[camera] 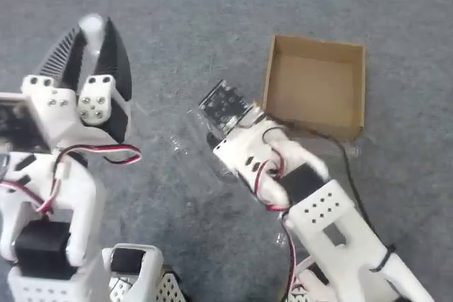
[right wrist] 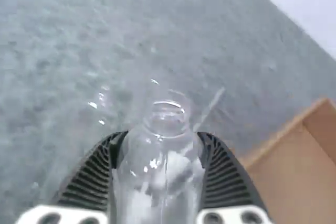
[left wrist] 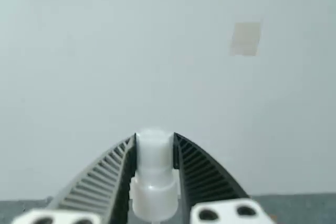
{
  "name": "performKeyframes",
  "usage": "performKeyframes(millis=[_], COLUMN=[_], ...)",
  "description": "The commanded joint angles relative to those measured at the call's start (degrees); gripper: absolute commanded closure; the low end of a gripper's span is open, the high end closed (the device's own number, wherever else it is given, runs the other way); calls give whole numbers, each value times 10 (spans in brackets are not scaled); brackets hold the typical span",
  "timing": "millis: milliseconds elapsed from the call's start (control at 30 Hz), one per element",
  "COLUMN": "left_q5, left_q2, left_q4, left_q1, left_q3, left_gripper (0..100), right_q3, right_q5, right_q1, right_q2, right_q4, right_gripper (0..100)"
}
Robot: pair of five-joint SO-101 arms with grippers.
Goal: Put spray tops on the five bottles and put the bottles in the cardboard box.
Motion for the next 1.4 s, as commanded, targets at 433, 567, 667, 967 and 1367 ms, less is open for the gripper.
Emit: performKeyframes(millis=[433, 567, 667, 967, 1367], left_q5=[38, 52, 61, 62, 62], left_q2=[-9, -13, -14, -14, -9], left_q4=[-96, -96, -91, -31, -53], left_q1=[76, 77, 77, 77, 86], left_q3=[116, 155, 149, 102, 86], left_gripper=[988, 988, 988, 988, 988], right_q3=[165, 180, 184, 190, 190], right_q5=[-61, -61, -61, -62, -62], right_q1=[-74, -74, -73, -73, -73], right_q2=[-132, -133, -136, -135, -132], right_q4=[-201, -203, -203, -203, -203], right_gripper=[992, 992, 992, 992, 992])
